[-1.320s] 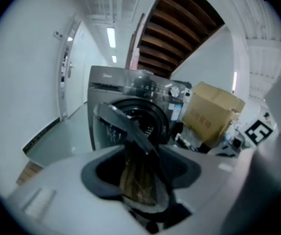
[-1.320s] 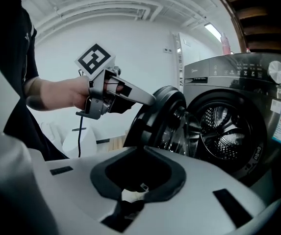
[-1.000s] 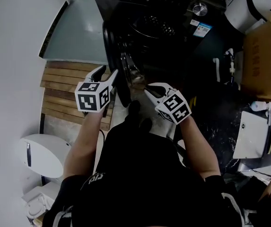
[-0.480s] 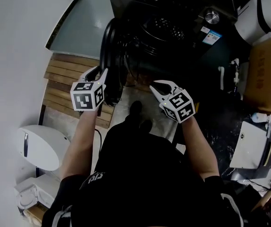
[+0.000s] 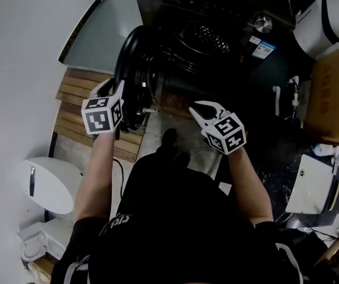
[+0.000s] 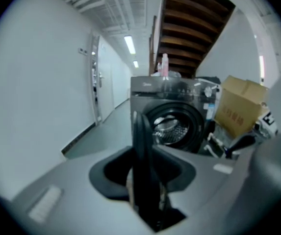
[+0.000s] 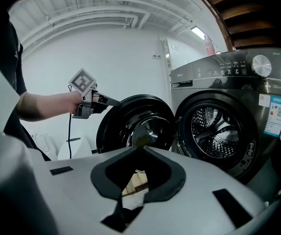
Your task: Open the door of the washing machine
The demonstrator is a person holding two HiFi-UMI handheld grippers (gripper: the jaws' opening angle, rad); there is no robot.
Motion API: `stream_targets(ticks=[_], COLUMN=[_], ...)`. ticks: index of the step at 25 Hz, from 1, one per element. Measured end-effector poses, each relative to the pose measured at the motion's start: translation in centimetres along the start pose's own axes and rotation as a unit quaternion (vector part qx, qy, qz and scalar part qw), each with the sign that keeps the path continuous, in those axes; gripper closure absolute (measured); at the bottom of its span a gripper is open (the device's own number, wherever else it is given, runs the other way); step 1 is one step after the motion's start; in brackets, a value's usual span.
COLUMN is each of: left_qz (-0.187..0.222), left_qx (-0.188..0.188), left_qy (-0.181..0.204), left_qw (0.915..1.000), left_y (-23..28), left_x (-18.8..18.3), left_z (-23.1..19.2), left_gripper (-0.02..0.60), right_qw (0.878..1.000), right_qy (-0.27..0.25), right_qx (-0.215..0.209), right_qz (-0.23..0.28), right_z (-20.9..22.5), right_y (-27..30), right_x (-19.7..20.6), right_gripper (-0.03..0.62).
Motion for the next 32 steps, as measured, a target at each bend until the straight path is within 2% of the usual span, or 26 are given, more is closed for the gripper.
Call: stream_targets(ticks=[2,7,13,32], left_qz=[-0.004,-0.004,-0.003,0.009], left_qx=[-0.003,0.005,-0.032,-0.078], left_qy=[-0.001,-0.013,-0.014,-0.021], left_qw=[1.0,0.9999,0.9994,0.9967], left_y=[0.4,0.7,0.6,1.2], left_x=[0.1,0.2,0.2,-0.7], left_z=[-0.4,-1.3,-3.6,-10.5], left_gripper=[0.46,0.457,0.446,0.431], right_qw=[1.0,1.0,0.999,0.999], right_qy=[0.006,0.022,0.03,0.035], right_qx=[0.004,0.011,0.012,-0.004], right_qz=[0.004,0.015,0.013,0.001], right_z=[0.3,0.7,1.6,3.1], right_y=[-0.3,-1.0,-1.0,3.2], right_x=[0.0,0.0,0.2,-1.7], right_gripper=[0.563,0.563,0.563,0.563])
Point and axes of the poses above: the fingertips, and each gripper's own axes: y forward along the fingers, z to its right, x out of its underside, the point moved 3 cm from there along -y, backward along the fingers, and after that the axes turned 4 degrees about -y, right-handed, at the moved point
